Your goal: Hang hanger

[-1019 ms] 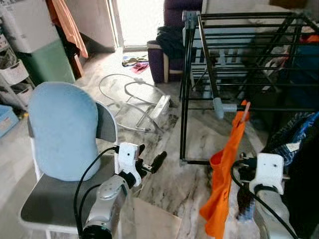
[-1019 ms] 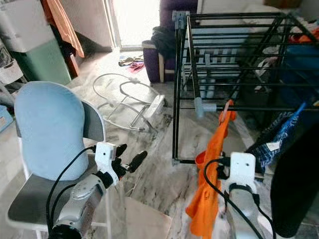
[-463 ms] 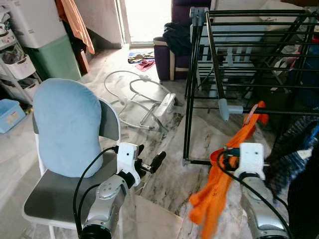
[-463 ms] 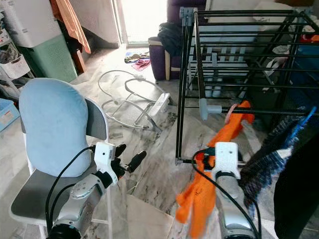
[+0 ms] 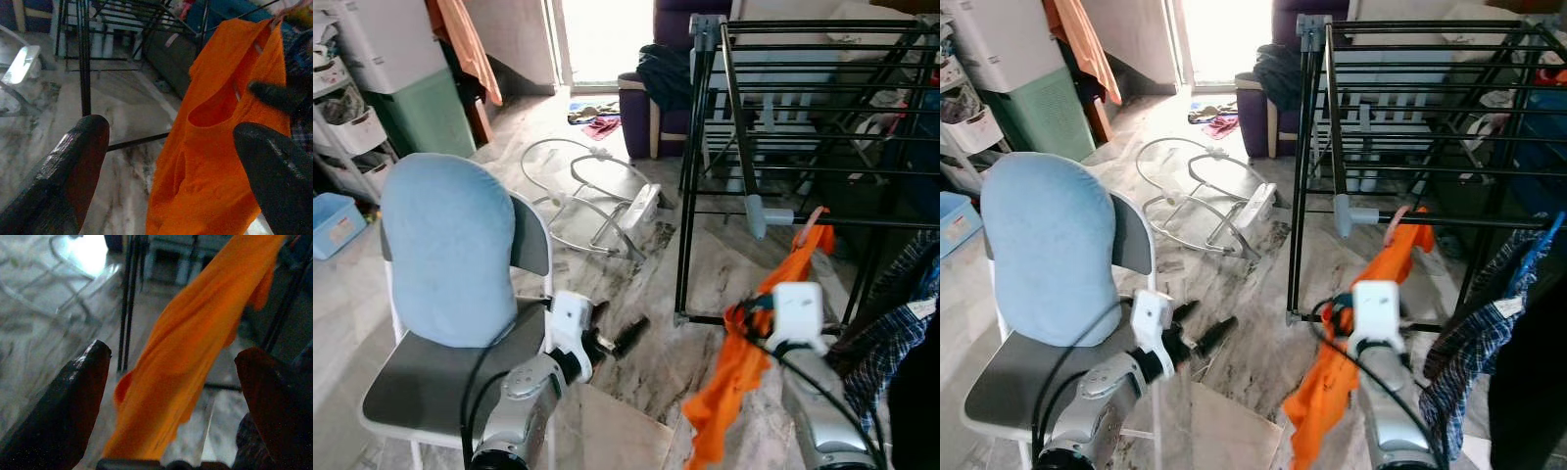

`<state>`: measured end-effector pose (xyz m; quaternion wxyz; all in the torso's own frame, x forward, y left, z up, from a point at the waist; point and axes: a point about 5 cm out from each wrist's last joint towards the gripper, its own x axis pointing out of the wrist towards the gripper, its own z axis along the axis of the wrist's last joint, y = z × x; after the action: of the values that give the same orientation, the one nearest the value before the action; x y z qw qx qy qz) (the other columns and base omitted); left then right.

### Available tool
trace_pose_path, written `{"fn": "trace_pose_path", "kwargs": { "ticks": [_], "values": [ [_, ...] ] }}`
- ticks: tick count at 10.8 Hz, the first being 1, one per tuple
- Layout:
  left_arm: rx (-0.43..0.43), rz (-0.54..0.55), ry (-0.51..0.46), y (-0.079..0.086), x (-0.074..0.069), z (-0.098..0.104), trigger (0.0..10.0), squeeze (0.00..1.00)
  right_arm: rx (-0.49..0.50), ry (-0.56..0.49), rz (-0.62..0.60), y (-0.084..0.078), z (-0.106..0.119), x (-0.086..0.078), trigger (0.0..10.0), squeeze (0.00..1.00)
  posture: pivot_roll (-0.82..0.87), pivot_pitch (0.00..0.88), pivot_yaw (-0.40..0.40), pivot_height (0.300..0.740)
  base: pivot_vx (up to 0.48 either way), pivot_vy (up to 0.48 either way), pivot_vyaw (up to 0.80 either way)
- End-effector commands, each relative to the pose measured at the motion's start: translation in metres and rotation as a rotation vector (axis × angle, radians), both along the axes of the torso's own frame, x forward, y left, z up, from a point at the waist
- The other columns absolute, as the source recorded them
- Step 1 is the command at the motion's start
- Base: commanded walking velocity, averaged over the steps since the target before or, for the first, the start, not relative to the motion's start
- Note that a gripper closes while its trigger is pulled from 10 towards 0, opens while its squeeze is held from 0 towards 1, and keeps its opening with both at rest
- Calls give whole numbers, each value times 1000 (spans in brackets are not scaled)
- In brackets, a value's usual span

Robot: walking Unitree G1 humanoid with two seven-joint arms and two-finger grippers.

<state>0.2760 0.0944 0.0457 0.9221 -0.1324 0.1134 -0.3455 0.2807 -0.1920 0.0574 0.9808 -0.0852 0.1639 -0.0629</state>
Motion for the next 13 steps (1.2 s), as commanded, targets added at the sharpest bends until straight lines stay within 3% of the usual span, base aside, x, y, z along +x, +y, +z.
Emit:
{"fn": "trace_pose_path", "kwargs": {
  "ticks": [1,4,8,9,11,12,13],
  "values": [
    [15,-19,-15,5,2,4,10000,0,1,53,-3,-2,-9,-6,10000,0,-194,8,50,740,0,0,0],
    [46,-27,-14,10,1,3,10000,0,-53,128,-67,-21,-12,-14,10000,0,-198,9,59,740,0,0,0],
    [57,-41,-14,10,1,3,10000,0,-151,79,-190,-62,6,-29,10000,0,-209,8,65,740,0,0,0],
    [59,-45,-13,9,2,2,10000,0,-142,47,-169,-66,12,-26,10000,0,-213,6,67,740,0,0,0],
    [60,-48,-12,8,3,2,10000,0,-128,14,-131,-63,19,-21,10000,0,-215,5,68,740,0,0,0],
    [65,-52,-12,7,4,1,10000,0,-106,-48,-21,-51,31,-6,10000,0,-214,2,72,740,0,0,0],
    [70,-52,-11,8,4,0,10000,0,-96,-54,17,-46,34,2,10000,0,-212,1,74,740,0,0,0]
  ]
}}
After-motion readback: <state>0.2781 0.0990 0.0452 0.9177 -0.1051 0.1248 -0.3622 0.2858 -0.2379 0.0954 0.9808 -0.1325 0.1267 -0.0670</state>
